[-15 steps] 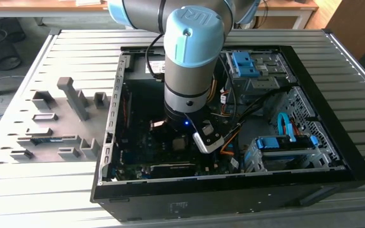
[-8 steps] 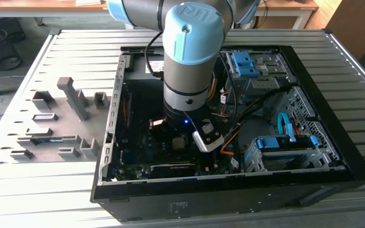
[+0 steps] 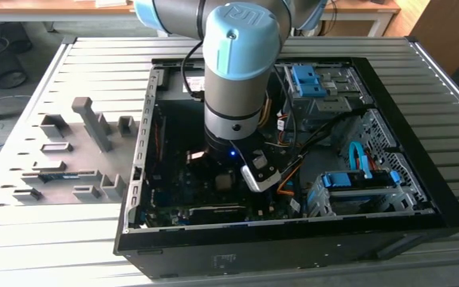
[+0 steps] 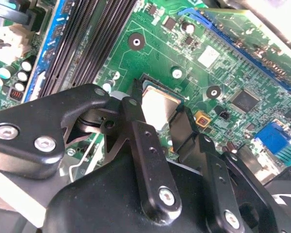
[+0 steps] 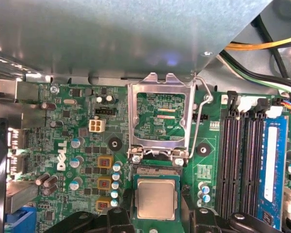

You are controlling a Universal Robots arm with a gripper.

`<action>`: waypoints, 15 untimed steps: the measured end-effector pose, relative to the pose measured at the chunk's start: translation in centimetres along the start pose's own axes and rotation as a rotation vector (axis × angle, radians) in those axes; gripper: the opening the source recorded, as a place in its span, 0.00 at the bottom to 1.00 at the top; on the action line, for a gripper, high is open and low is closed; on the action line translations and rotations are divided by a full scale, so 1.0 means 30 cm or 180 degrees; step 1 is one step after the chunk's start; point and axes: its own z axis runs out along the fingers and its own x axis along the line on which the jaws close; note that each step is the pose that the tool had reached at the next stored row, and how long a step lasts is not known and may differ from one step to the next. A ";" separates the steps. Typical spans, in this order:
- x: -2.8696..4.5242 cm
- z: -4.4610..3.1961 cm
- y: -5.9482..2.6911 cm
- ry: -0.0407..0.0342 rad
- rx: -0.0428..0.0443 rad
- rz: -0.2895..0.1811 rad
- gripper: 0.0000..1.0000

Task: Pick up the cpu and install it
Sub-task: 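Place the cpu into insertion slot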

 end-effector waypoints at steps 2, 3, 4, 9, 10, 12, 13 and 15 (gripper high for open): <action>0.000 0.001 0.000 0.0001 0.0022 0.0004 0.47; 0.000 0.001 0.002 0.0002 0.0024 0.0009 0.47; 0.001 0.002 0.005 0.0002 0.0024 0.0016 0.47; 0.001 0.008 0.017 0.0002 0.0021 0.0073 0.47; 0.002 0.009 0.017 0.0003 0.0021 0.0086 0.47; 0.003 0.009 0.018 0.0003 0.0021 0.0094 0.47; 0.004 0.009 0.017 0.0003 0.0020 0.0095 0.47; 0.004 0.010 0.015 0.0003 0.0019 0.0095 0.47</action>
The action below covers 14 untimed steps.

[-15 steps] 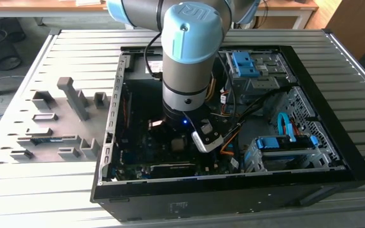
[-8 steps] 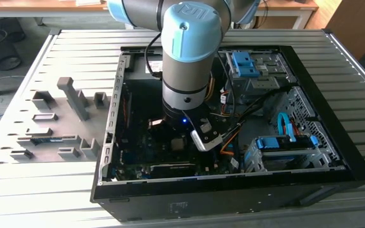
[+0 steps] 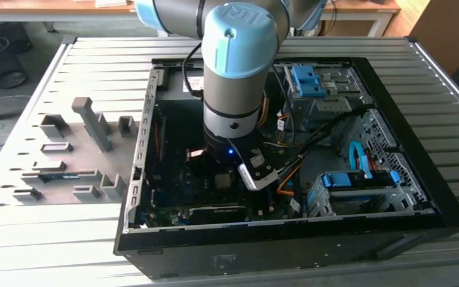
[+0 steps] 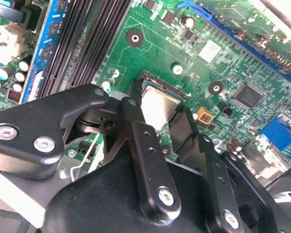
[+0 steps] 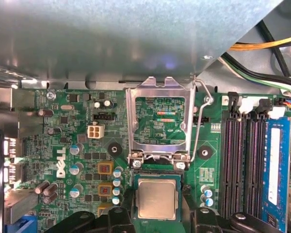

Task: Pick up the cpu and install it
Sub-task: 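Place the cpu into insertion slot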

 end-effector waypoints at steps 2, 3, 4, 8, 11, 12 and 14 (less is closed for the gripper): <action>0.000 0.000 -0.003 0.0000 0.0000 -0.0001 0.47; 0.000 0.000 -0.005 0.0000 0.0000 -0.0001 0.47; 0.000 0.000 -0.006 0.0000 0.0000 -0.0001 0.47; 0.000 0.001 -0.010 0.0000 0.0001 -0.0001 0.47; 0.000 0.004 -0.011 0.0001 0.0002 -0.0001 0.47; 0.000 0.005 -0.011 0.0001 0.0001 -0.0001 0.47; 0.000 0.006 -0.010 0.0001 -0.0001 -0.0001 0.47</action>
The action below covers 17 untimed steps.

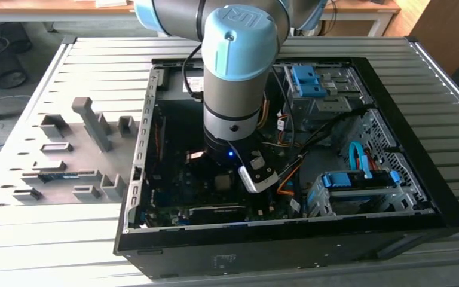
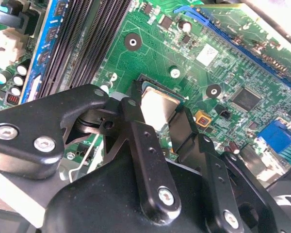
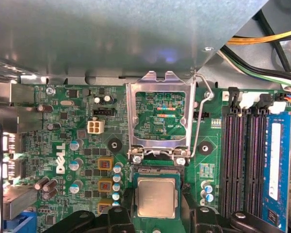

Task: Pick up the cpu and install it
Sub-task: 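Place the cpu into insertion slot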

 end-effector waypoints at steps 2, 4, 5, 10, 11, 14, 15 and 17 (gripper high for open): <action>0.000 0.001 0.000 0.0000 -0.0002 0.0000 0.47; 0.000 -0.001 0.000 0.0000 -0.0009 0.0000 0.47; 0.000 -0.003 0.000 -0.0002 -0.0024 -0.0001 0.47; 0.001 -0.010 0.000 -0.0001 -0.0046 -0.0002 0.47; 0.001 -0.011 0.000 -0.0001 -0.0046 -0.0002 0.47; 0.000 -0.011 0.003 -0.0001 -0.0045 -0.0003 0.47; -0.001 -0.011 0.005 0.0000 -0.0046 -0.0002 0.47; -0.001 -0.011 0.012 0.0001 -0.0046 -0.0002 0.47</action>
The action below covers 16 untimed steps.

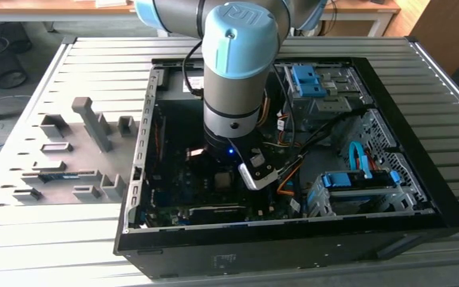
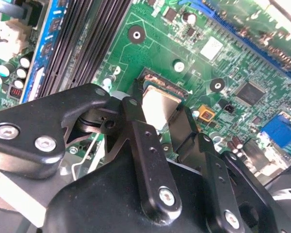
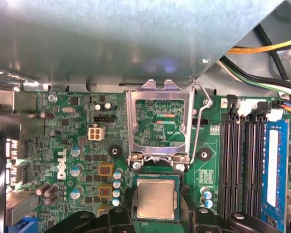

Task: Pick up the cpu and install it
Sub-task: 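Place the cpu into insertion slot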

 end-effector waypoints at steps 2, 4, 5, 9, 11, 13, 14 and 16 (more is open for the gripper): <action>-0.001 0.001 0.004 0.0001 -0.0001 0.0000 0.47; -0.001 0.004 0.004 0.0004 0.0000 -0.0001 0.47; -0.001 0.005 0.004 0.0004 0.0001 0.0000 0.47; -0.002 0.007 0.004 0.0004 0.0000 0.0000 0.47; -0.001 0.007 0.004 0.0004 0.0000 0.0000 0.47; -0.001 0.005 0.004 0.0004 -0.0001 -0.0001 0.47; -0.001 0.004 0.004 0.0003 -0.0003 -0.0001 0.47; 0.000 -0.001 0.004 0.0003 -0.0002 0.0000 0.47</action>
